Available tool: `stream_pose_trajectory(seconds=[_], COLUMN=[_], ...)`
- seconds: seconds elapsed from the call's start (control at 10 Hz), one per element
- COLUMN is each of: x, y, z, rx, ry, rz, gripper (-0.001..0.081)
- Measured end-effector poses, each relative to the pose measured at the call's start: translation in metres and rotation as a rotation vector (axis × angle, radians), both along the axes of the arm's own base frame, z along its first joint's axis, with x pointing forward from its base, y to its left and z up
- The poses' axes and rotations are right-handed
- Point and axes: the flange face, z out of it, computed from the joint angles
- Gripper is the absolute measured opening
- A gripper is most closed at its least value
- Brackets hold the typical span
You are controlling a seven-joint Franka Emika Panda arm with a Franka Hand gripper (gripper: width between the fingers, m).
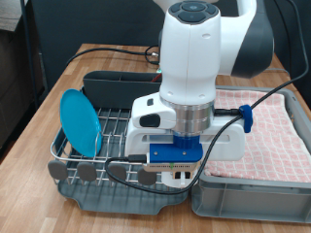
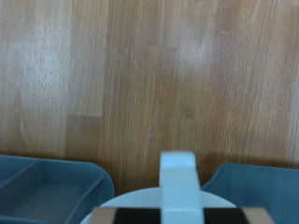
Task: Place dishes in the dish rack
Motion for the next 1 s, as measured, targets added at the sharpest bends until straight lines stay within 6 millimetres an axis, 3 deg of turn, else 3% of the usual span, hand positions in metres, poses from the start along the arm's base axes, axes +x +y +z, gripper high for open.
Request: stream_pose_trajectory(seconds=[0.5,0.6,0.7,0.8,0.9,1.0], x=[0.002,0.004,0.006,0.008,0.008,0.008], y=[-0.001,0.001,0.003,0.006,0.01,0.013], z=[0.001,0.006,0.013,0.021,0.029,0.038], rx=[-0.037,-0.048,-0.053,-0.052,-0.049,-0.046], ry=[-0.01,-0.009,0.0,0.02,0.061,0.101], rz=[0.006,0.016,0.025,0.032,0.038,0.043], gripper=[0.0072,0.0272,0.0272,0.046,0.046,0.0624])
